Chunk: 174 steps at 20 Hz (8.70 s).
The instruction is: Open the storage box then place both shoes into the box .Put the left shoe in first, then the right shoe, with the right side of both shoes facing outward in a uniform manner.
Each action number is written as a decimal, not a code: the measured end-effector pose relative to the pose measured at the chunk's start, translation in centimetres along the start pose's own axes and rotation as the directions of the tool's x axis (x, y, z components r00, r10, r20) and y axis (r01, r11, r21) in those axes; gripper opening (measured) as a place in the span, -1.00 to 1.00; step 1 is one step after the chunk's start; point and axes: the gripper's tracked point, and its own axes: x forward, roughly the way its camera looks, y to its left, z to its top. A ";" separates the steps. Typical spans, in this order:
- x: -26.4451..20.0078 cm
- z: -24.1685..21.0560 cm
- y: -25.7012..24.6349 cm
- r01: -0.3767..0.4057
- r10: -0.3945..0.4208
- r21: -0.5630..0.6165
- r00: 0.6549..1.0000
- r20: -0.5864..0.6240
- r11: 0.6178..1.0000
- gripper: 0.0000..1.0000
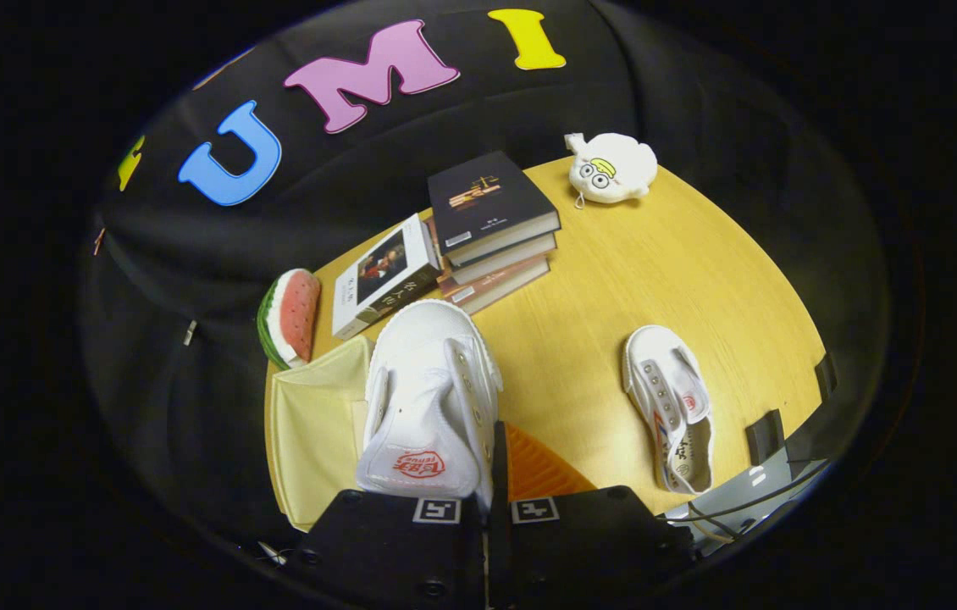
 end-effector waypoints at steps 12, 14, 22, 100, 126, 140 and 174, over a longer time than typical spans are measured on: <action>4.6 -7.8 14.0 -0.040 0.038 -0.004 0.981 -0.192 0.999 -0.85; 5.9 -8.5 15.0 -0.030 0.026 -0.016 0.980 -0.196 0.999 -0.86; 8.5 -9.7 18.9 -0.116 0.134 0.091 0.966 -0.219 0.989 -0.30; 4.0 -5.7 9.8 -0.058 0.048 -0.061 0.987 -0.152 0.996 -0.86; 3.0 -2.1 8.8 -0.097 0.094 -0.071 0.995 -0.044 0.993 0.98; -4.5 7.1 -2.3 0.019 0.005 -0.107 0.975 0.223 0.994 0.98; -19.3 20.7 -10.0 0.213 0.179 -0.423 0.677 0.714 0.881 0.95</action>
